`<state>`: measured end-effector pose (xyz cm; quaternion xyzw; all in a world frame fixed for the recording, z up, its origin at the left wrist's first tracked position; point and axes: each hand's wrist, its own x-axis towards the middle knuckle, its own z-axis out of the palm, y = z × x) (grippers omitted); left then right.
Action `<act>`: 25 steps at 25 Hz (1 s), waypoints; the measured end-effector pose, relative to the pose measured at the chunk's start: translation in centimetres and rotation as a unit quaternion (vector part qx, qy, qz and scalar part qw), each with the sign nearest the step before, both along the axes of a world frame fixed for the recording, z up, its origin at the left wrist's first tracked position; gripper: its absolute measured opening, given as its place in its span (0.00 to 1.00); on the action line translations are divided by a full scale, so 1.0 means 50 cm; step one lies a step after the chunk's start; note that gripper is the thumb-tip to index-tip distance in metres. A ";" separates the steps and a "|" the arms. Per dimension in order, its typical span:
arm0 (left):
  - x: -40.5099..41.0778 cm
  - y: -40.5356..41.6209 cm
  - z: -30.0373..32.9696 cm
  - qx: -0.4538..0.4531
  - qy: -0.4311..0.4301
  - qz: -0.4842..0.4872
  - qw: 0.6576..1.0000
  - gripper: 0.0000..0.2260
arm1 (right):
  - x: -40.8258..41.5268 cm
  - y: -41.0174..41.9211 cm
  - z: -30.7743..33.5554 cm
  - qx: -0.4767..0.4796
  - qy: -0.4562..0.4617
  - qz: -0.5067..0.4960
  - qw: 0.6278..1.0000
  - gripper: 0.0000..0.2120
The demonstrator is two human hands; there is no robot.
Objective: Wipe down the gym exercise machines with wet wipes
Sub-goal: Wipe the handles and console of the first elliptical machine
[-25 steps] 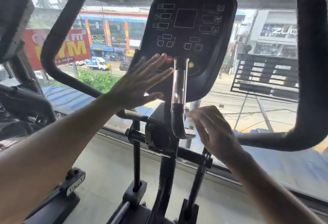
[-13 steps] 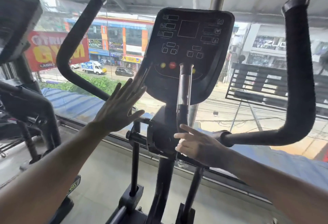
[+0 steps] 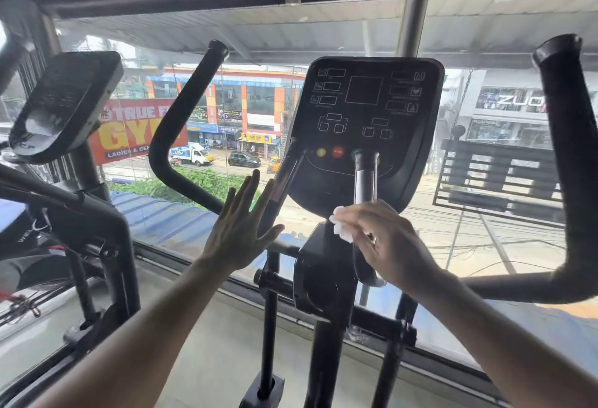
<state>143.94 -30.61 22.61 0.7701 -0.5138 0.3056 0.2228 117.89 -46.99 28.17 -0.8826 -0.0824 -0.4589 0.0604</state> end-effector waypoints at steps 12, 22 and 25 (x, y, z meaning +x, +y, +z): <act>0.009 -0.071 0.020 -0.025 0.025 -0.005 0.999 0.39 | 0.104 -0.076 0.145 -0.007 -0.001 -0.010 1.000 0.08; 0.028 -0.108 -0.040 -0.105 0.052 -0.012 0.993 0.37 | 0.225 -0.114 0.197 -0.026 0.044 -0.007 0.999 0.09; 0.037 -0.113 -0.049 -0.122 0.012 -0.004 0.992 0.37 | 0.308 -0.104 0.200 -0.085 0.090 -0.003 0.992 0.07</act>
